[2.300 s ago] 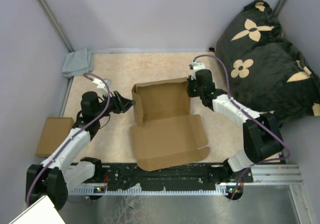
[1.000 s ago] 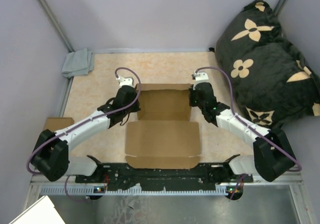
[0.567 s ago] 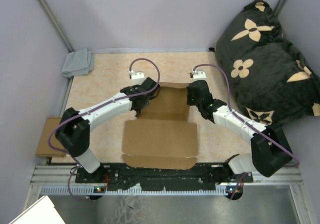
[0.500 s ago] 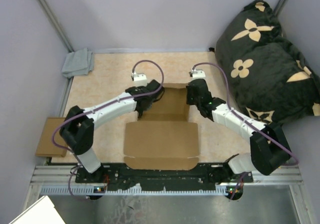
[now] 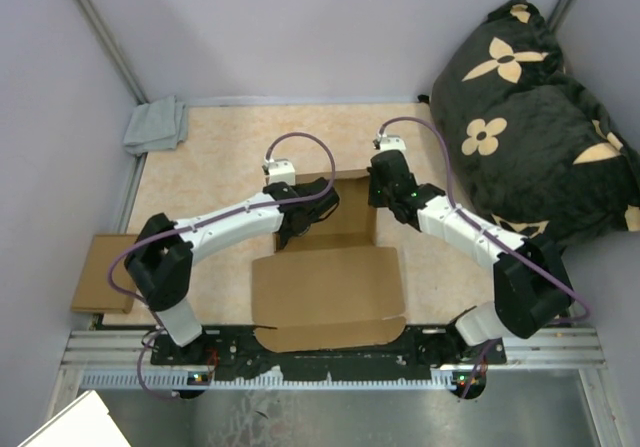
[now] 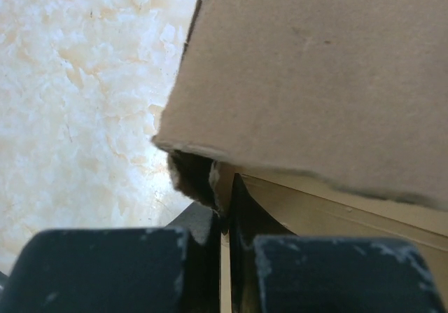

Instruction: Fold the paper box

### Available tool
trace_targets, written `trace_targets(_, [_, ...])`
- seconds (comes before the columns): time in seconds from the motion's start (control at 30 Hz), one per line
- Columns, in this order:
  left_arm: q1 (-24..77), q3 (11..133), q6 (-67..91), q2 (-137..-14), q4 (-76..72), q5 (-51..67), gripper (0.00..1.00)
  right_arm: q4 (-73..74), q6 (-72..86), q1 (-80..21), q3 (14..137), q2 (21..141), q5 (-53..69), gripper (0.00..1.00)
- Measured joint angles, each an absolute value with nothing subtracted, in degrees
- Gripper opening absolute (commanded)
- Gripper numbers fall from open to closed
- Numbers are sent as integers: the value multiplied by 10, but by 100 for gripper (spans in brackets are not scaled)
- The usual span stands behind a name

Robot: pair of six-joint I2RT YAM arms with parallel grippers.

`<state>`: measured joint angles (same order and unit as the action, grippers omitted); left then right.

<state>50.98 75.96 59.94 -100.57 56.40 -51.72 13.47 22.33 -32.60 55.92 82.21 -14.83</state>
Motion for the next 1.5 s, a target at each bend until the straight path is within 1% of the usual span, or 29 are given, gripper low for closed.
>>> trace_targets(0.1, [510,732,572,-972,529,-497,19,143,228,-326,563,823,-146,8])
trace_targets(0.17, [510,723,556,-959,515,-488,25,150,231,-326,569,827,-147,12])
trace_targets(0.2, [509,721,550,-957,510,-484,27,156,233,-326,574,831,-147,16])
trace_targets(0.3, [507,721,536,-957,500,-471,31,175,243,-326,594,844,-145,33])
trace_targets(0.4, [507,721,526,-957,496,-456,34,192,249,-326,614,858,-142,43])
trace_targets(0.47, [507,721,523,-957,495,-449,35,206,252,-326,639,877,-140,51])
trace_targets(0.53, [507,721,522,-957,496,-444,37,222,253,-326,664,895,-138,54])
trace_targets(0.73, [507,721,522,-947,509,-441,39,248,251,-319,711,928,-123,56])
trace_targets(1.17, [473,724,496,-891,526,-430,40,273,229,-263,736,969,-62,58])
trace_targets(1.33, [454,724,480,-870,528,-413,39,296,206,-257,759,1003,-29,55])
trace_targets(1.5, [392,695,457,-858,490,-340,37,303,191,-257,797,1050,11,52])
